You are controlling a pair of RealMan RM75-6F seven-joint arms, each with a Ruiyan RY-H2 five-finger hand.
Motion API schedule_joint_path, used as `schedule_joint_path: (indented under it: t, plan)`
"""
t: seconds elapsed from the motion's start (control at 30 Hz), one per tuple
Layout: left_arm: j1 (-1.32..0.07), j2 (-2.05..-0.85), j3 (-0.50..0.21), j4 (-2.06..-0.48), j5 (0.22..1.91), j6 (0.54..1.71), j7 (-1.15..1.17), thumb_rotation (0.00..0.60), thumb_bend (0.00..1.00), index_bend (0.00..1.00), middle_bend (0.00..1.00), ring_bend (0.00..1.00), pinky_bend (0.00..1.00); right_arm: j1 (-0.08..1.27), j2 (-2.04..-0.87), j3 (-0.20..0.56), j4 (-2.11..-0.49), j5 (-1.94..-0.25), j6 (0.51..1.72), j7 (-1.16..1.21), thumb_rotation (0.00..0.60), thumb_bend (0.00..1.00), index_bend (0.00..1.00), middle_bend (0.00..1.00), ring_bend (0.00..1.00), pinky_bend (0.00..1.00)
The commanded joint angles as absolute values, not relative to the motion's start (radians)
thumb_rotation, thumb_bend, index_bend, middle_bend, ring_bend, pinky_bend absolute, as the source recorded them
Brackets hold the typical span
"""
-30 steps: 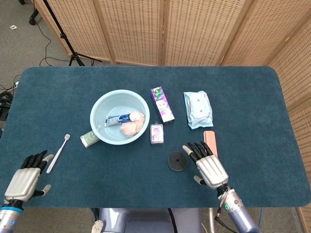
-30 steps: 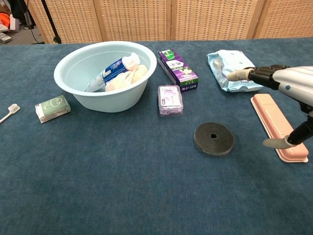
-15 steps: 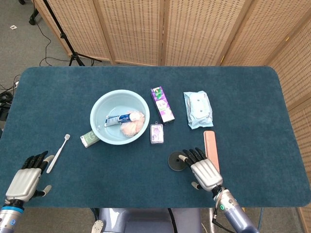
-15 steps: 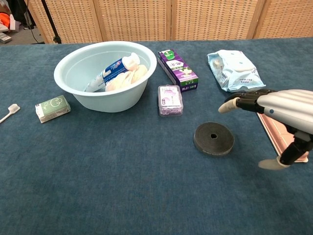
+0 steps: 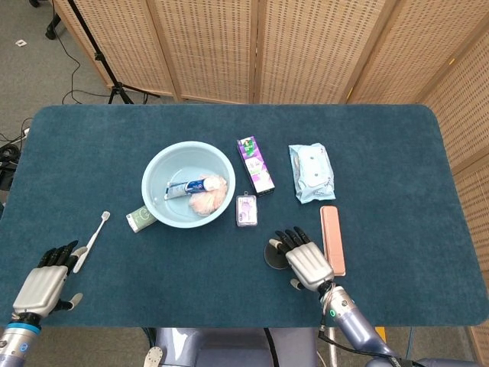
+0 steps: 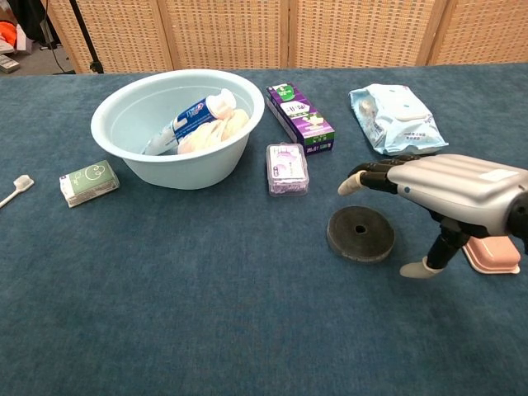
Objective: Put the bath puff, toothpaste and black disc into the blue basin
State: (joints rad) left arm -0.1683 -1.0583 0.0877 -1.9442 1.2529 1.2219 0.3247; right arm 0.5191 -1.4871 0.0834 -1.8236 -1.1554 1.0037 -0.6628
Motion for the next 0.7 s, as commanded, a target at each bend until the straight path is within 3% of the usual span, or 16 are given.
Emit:
schedule_joint_path:
  t: [0.03, 0.7]
  plan:
    - [-0.174, -1.064, 0.087, -1.936, 1.241, 1.208, 0.323, 0.6, 0.27, 0.0, 0.0, 0.0, 0.0, 0.533, -1.497, 0.089, -1.809, -1.134, 0.999, -0.672, 0.6, 0.21, 0.14, 0.05, 0.05, 0.02]
    - [-0.186, -1.069, 0.097, -1.929, 1.246, 1.168, 0.294, 0.6, 0.27, 0.0, 0.0, 0.0, 0.0, 0.594, -1.575, 0.081, -1.741, -1.072, 1.005, -0.688, 0.6, 0.2, 0.17, 0.05, 0.05, 0.02]
